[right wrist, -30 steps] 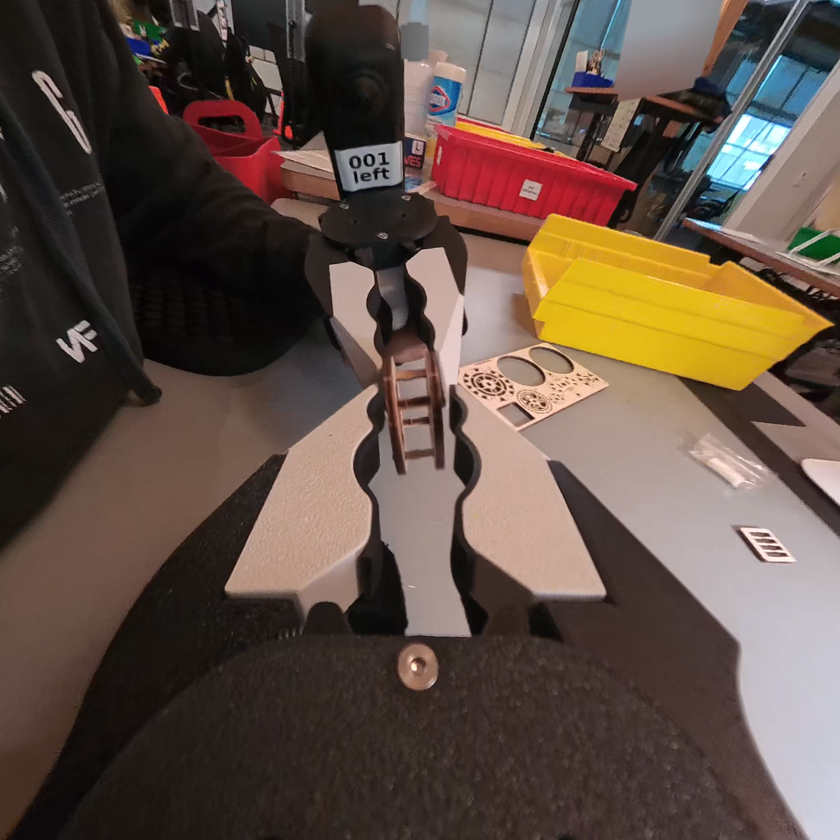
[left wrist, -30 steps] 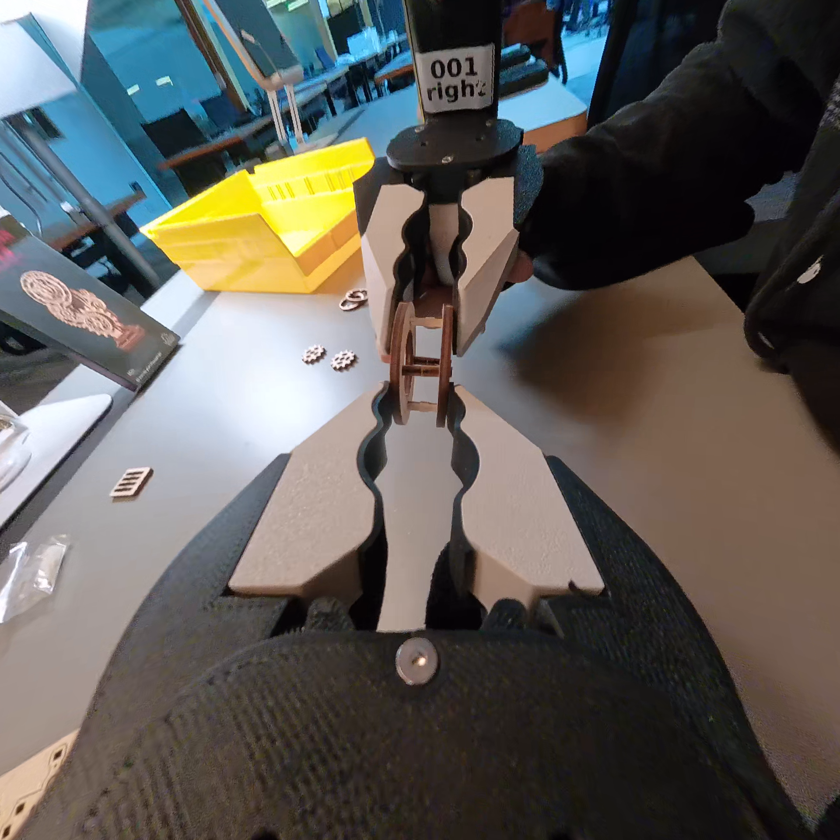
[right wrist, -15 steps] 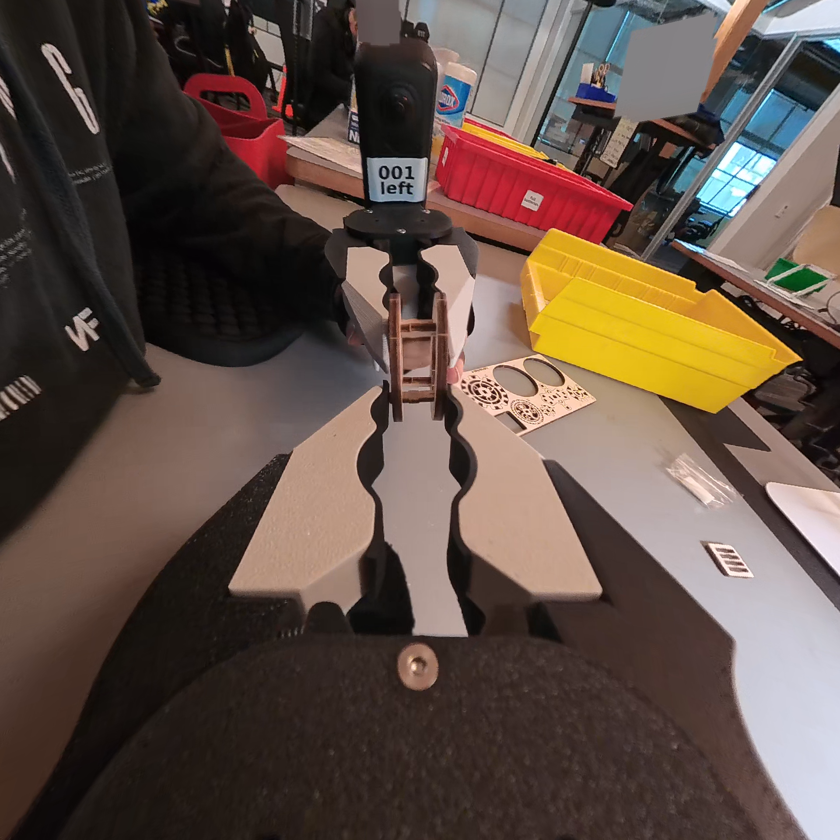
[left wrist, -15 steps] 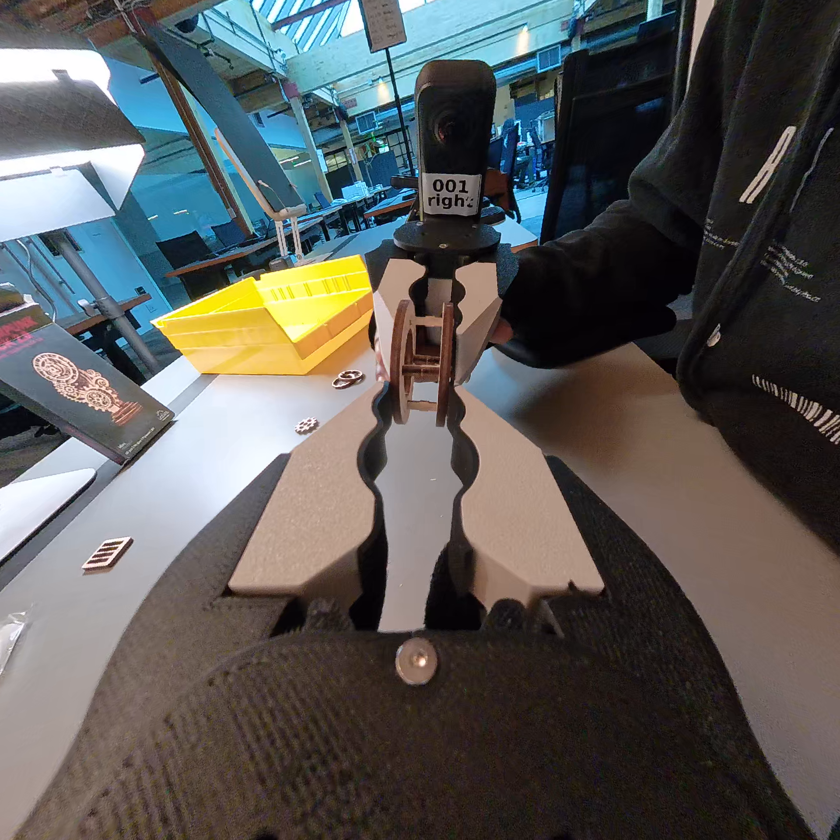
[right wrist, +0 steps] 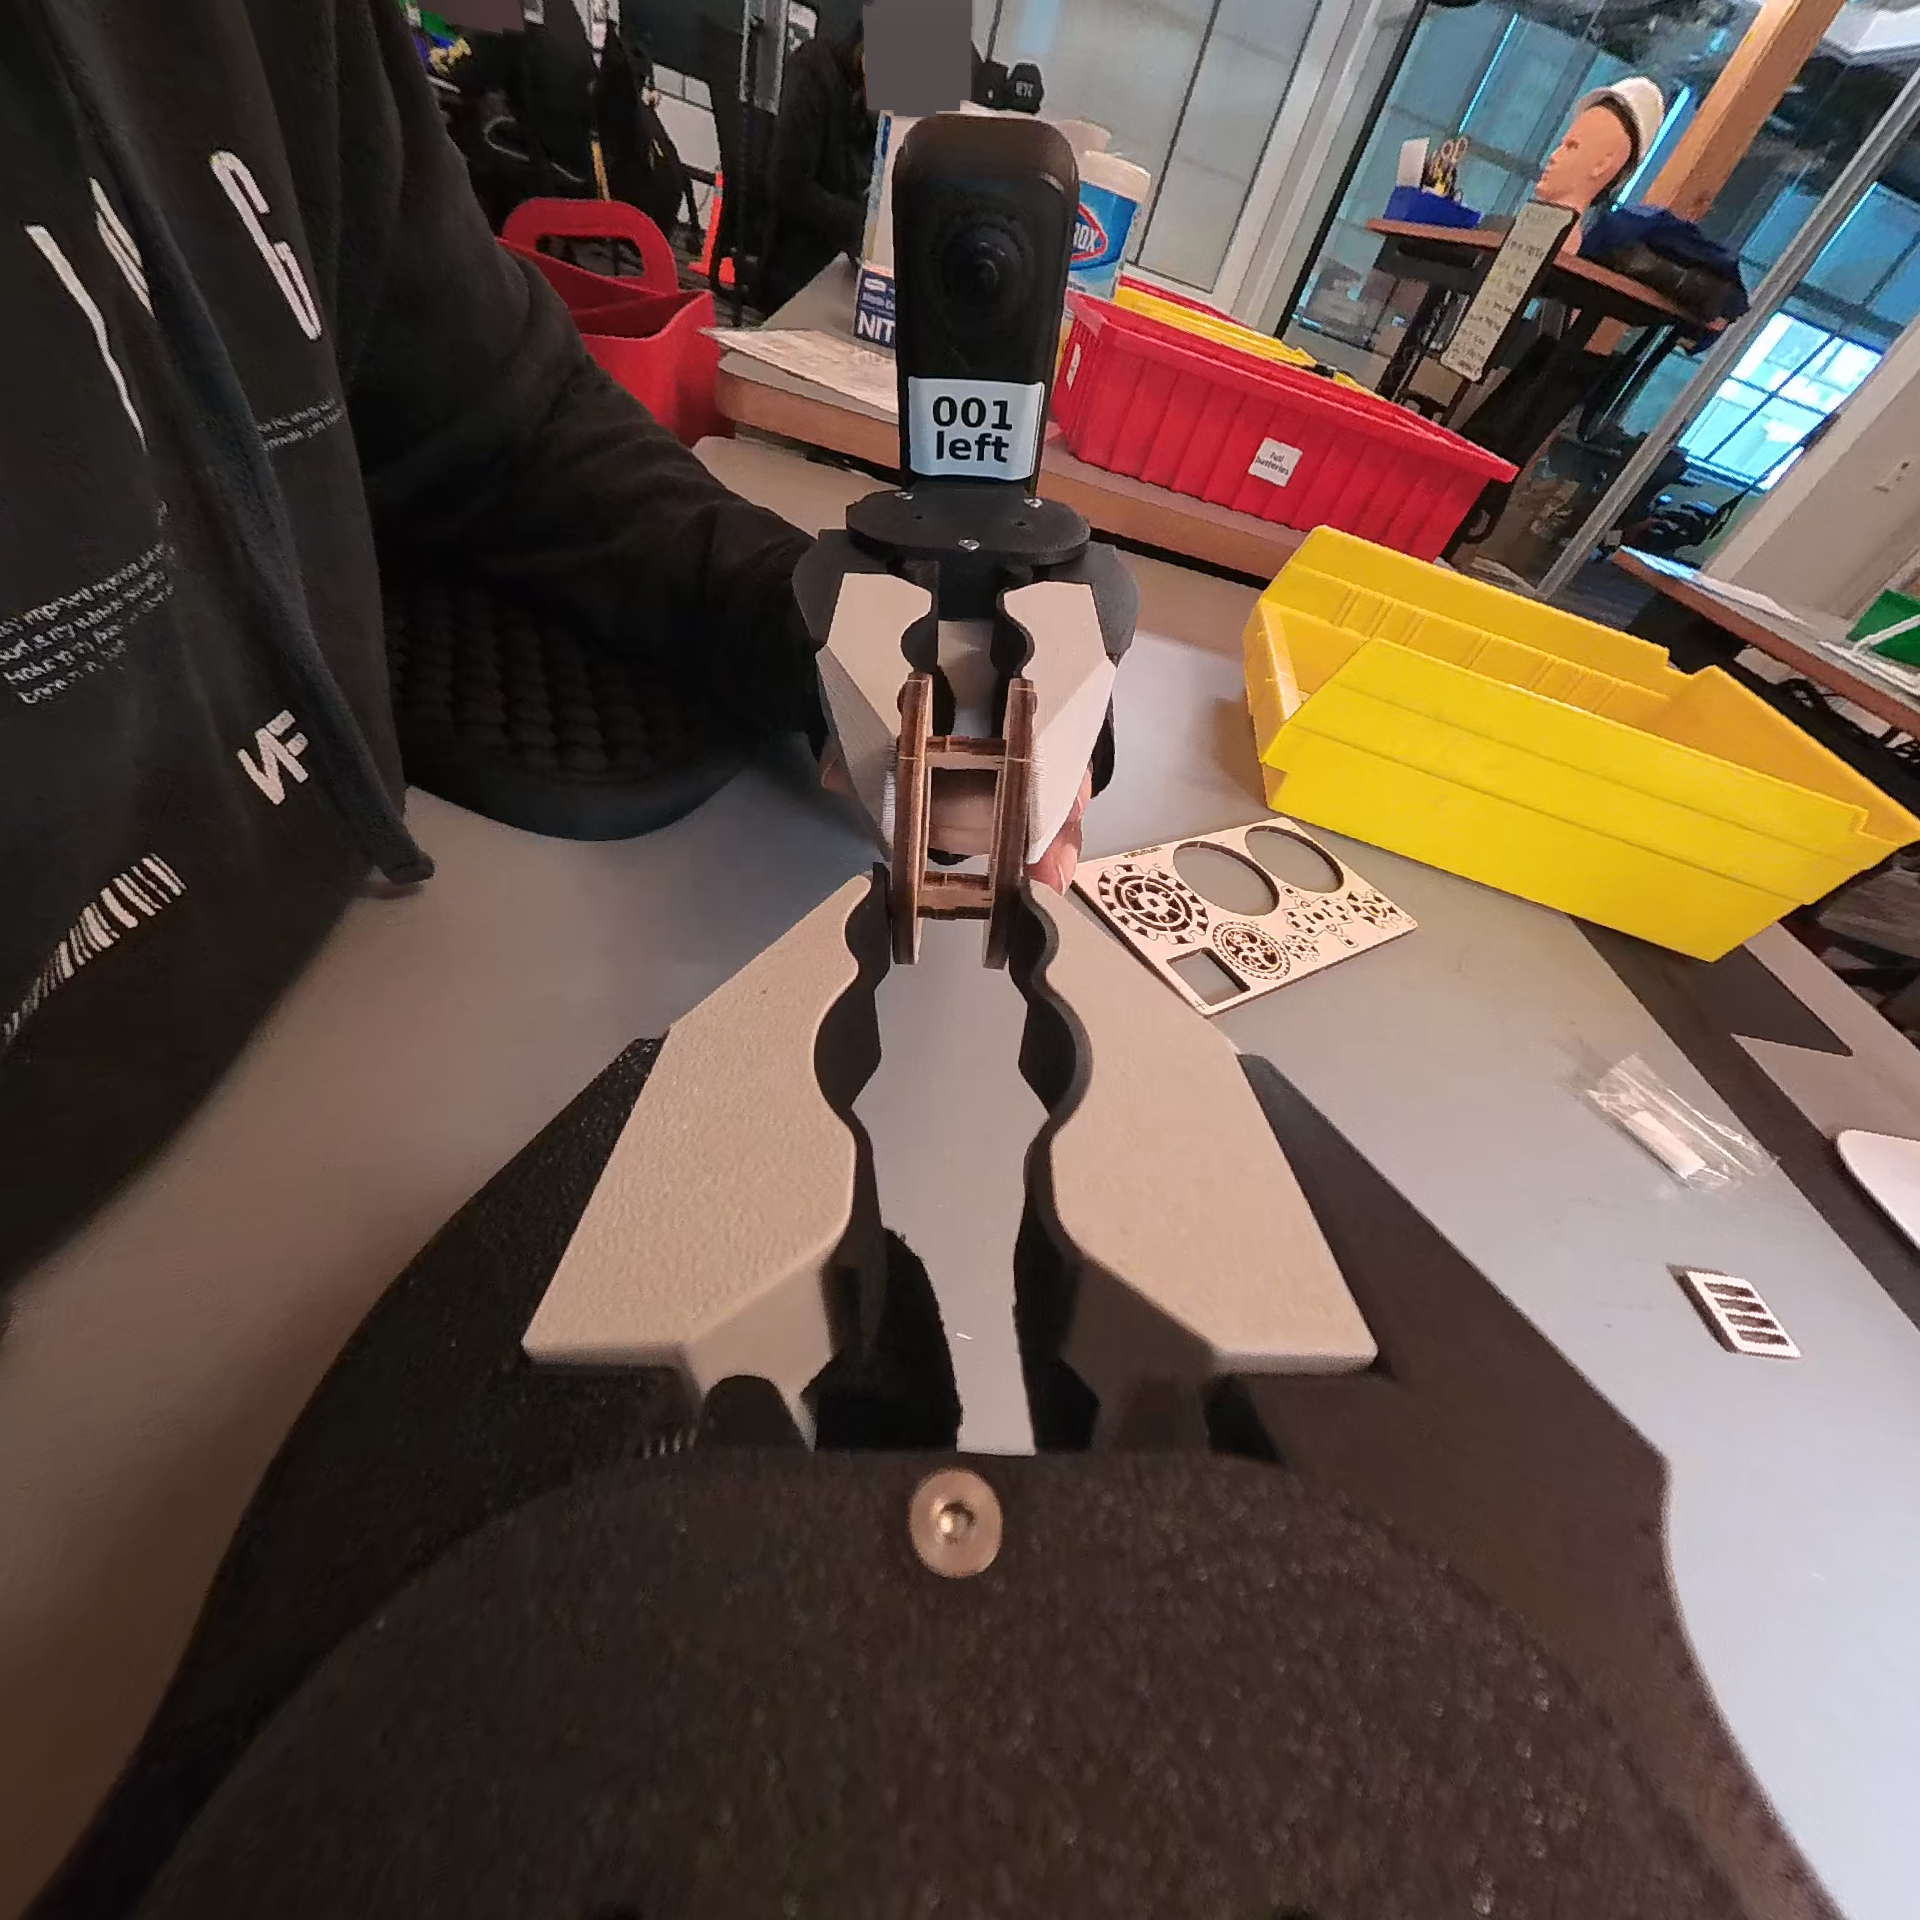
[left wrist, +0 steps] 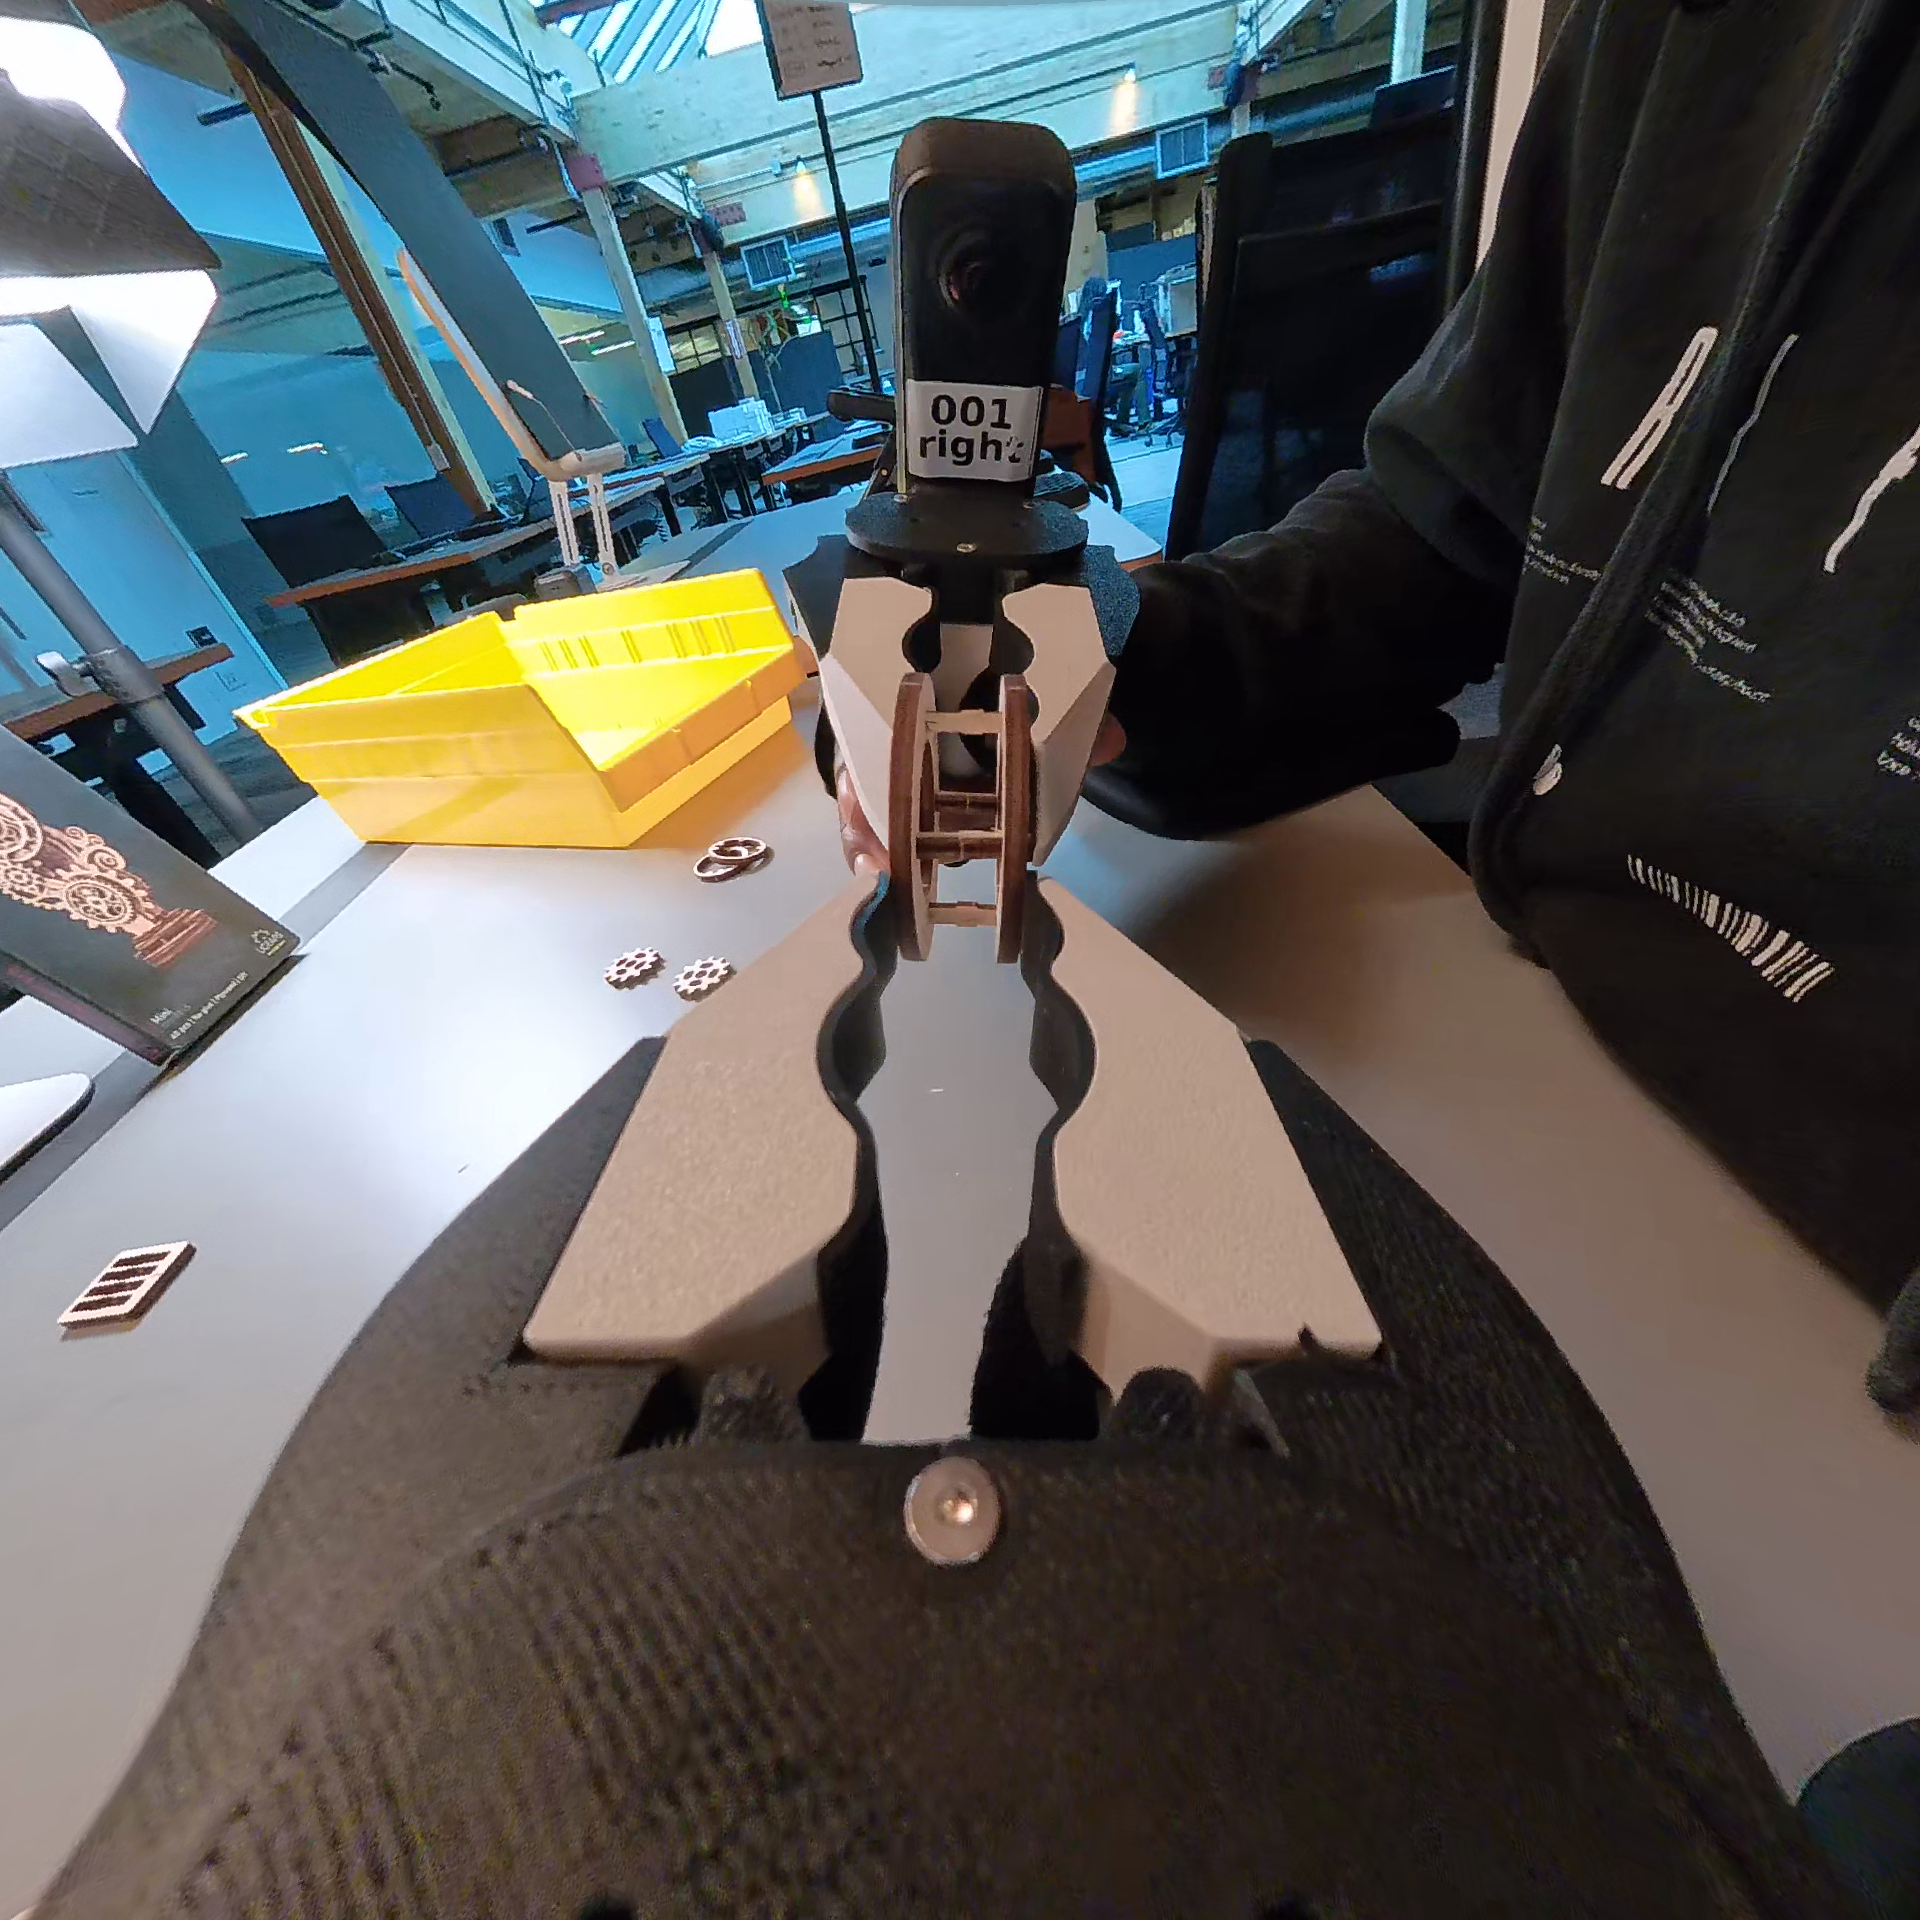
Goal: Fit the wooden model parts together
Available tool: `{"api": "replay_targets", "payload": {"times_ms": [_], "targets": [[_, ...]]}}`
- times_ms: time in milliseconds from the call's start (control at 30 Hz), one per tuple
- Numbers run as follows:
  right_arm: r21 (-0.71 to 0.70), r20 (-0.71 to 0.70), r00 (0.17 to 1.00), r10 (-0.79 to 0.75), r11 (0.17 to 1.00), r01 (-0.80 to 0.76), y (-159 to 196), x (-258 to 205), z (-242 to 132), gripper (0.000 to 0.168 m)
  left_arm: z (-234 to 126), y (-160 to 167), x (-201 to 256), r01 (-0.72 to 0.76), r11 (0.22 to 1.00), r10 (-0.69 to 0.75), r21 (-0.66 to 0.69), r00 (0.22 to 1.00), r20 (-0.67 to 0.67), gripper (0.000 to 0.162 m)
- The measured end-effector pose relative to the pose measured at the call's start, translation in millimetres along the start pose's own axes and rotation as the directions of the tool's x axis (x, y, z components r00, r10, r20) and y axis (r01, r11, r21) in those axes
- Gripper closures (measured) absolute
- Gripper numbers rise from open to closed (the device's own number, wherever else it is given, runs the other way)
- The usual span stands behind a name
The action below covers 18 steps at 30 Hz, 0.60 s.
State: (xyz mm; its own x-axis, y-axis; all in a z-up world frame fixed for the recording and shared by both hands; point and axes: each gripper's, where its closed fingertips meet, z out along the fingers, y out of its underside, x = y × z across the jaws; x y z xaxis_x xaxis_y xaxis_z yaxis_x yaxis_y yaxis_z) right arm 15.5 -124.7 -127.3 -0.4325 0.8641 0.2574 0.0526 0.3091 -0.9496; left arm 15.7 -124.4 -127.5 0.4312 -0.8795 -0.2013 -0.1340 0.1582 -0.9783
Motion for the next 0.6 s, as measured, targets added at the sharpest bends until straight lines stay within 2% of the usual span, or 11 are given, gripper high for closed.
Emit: {"api": "replay_targets", "payload": {"times_ms": [300, 367, 600], "targets": [[-0.014, 0.000, 0.997, 0.081, 0.997, -0.081, 9, 7, 1, 0.148, 1, 7, -6, 0.051, 0.998, -0.050, -0.040, 0.999, 0.020, 0.140], [0.000, -0.019, 0.996, 0.090, 0.996, -0.090, 8, 11, -1, 0.142, 0, 7, -7, 0.059, 0.998, -0.058, -0.031, 0.998, 0.027, 0.140], [0.041, -0.005, 0.995, 0.095, 0.995, -0.095, 1, 8, -6, 0.148, -1, 0, -8, 0.063, 0.998, -0.063, 0.002, 0.998, 0.027, 0.140]]}}
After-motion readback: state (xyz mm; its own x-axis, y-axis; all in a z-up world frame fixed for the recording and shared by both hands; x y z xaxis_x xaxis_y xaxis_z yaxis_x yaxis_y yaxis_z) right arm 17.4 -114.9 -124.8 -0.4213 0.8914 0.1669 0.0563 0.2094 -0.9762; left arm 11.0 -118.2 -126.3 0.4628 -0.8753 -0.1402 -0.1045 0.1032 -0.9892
